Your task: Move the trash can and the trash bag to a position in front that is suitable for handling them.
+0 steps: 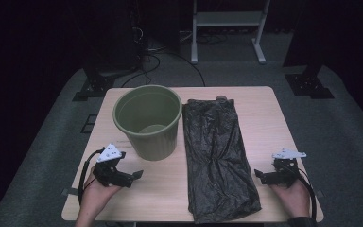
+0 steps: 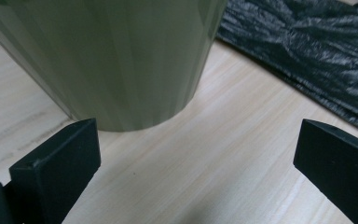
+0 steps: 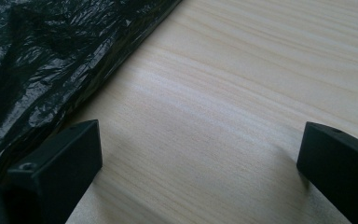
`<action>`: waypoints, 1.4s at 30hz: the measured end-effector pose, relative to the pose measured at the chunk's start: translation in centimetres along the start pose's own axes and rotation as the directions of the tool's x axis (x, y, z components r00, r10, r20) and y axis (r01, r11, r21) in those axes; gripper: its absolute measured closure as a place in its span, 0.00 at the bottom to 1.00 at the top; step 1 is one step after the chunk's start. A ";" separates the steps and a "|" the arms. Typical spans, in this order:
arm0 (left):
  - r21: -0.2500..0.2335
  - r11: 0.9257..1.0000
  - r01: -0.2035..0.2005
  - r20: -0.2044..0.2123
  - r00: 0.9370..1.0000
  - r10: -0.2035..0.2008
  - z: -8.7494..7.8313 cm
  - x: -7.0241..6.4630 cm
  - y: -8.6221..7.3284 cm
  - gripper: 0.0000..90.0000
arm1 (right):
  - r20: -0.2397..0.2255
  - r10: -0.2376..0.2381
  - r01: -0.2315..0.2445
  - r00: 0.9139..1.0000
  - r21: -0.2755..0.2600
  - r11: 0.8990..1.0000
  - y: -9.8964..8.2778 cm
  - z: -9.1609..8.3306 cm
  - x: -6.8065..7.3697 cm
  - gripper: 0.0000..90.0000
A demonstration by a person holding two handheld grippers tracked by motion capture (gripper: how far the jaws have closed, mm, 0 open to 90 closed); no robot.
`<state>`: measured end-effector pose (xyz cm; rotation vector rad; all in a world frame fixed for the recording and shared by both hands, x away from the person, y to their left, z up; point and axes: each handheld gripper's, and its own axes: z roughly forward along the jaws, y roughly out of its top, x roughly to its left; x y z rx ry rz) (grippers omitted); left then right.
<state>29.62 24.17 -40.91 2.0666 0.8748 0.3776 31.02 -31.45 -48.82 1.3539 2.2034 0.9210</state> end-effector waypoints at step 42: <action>-0.061 0.998 -0.011 -0.025 1.000 0.009 -7.7 1.1 9.4 0.03 | 0.002 0.003 -0.003 1.000 0.000 1.000 0.0 0.0 0.0 0.00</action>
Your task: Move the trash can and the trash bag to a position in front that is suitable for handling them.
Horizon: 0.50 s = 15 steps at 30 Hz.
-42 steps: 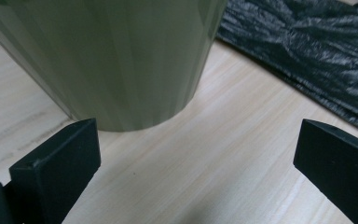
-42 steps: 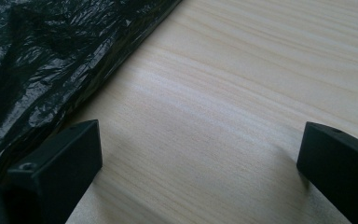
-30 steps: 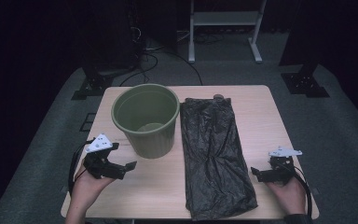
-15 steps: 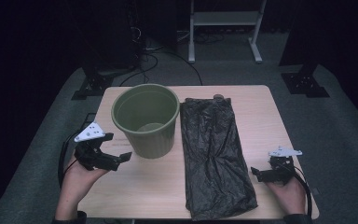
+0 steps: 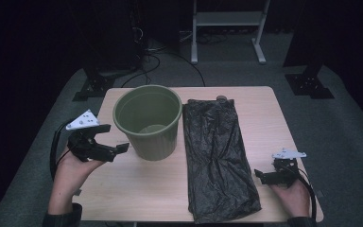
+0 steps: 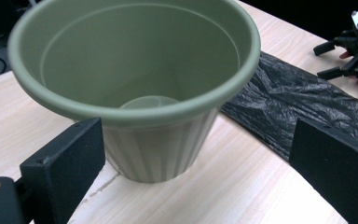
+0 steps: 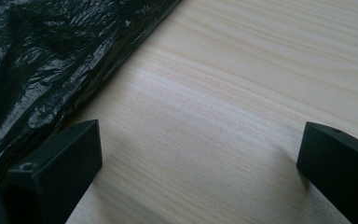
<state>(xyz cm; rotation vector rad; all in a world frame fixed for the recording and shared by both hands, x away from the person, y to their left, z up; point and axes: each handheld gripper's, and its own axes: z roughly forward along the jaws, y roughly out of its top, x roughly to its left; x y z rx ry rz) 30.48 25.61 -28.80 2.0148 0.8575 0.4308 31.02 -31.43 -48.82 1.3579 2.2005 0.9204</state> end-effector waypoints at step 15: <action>-0.035 0.999 0.011 -0.025 1.000 -0.012 1.1 2.5 2.9 0.03 | 0.000 0.000 0.000 1.000 0.000 1.000 0.0 0.0 0.0 0.00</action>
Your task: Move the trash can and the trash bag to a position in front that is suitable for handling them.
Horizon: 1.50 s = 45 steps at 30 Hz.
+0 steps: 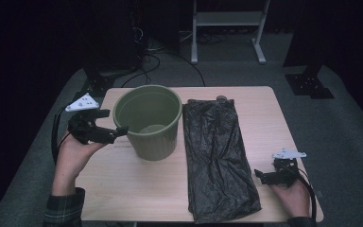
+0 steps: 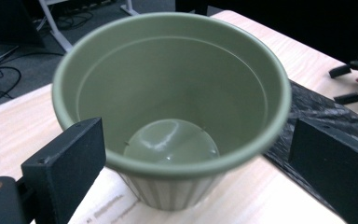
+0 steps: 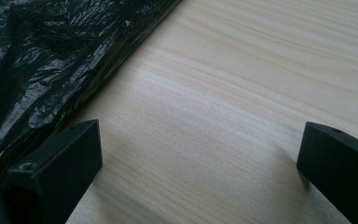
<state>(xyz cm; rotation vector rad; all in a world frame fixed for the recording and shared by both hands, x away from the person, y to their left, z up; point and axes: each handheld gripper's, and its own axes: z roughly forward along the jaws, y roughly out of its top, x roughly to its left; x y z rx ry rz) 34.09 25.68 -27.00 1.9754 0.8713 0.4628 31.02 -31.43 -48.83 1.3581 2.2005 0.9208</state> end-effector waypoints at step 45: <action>0.131 0.991 0.041 -0.044 0.998 -0.036 6.2 4.9 0.2 0.02 | 0.001 -0.003 0.003 1.000 -0.002 1.000 0.0 0.0 0.0 0.00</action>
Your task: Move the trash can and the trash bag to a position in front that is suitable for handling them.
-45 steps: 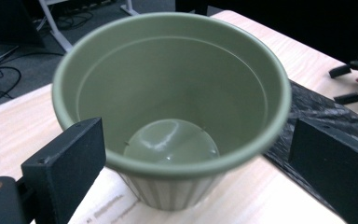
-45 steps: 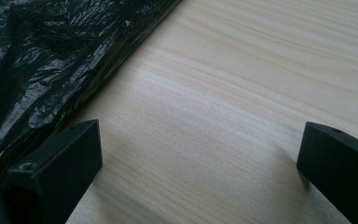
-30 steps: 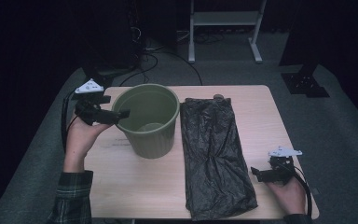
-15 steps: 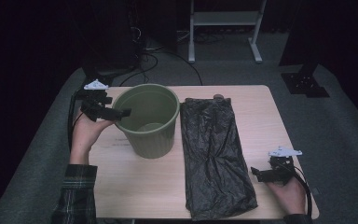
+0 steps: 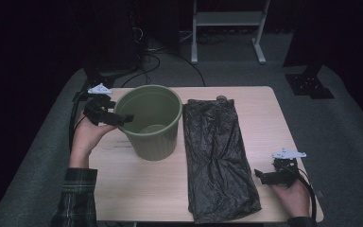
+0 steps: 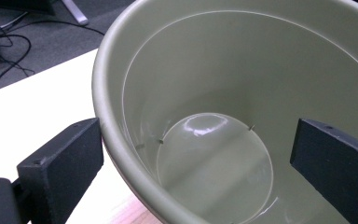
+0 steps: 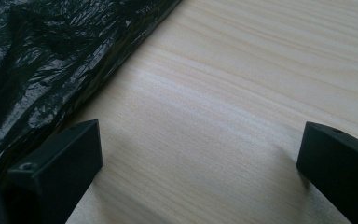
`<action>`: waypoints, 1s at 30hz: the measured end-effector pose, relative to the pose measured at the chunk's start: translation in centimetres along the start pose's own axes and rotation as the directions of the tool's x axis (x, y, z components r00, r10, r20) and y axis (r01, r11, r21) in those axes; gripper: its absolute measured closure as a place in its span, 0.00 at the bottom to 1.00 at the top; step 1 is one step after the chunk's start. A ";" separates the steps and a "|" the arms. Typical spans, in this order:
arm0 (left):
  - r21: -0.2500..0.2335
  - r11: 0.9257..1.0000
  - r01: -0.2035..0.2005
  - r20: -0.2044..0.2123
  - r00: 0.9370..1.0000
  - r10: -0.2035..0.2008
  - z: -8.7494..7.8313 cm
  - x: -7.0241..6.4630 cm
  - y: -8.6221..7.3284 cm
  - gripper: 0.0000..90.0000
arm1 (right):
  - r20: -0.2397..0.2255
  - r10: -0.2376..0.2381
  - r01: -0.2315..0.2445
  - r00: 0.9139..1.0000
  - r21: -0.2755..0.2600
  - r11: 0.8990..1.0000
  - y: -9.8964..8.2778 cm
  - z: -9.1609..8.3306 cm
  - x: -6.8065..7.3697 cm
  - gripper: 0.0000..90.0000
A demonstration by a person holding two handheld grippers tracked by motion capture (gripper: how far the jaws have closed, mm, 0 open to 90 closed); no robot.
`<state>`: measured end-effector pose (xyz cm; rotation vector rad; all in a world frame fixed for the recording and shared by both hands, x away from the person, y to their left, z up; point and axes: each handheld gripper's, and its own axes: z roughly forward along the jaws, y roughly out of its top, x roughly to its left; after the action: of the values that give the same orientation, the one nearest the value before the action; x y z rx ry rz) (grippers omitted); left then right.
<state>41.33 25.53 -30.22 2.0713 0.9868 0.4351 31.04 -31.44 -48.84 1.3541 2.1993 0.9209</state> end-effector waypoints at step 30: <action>0.035 0.997 -0.071 0.082 0.994 0.068 0.1 -3.2 -0.6 0.02 | -0.001 0.003 -0.003 1.000 0.002 1.000 0.0 0.0 0.0 0.00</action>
<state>39.07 23.28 -30.69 2.1454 0.8842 0.3680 31.02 -31.43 -48.82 1.3587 2.2002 0.9209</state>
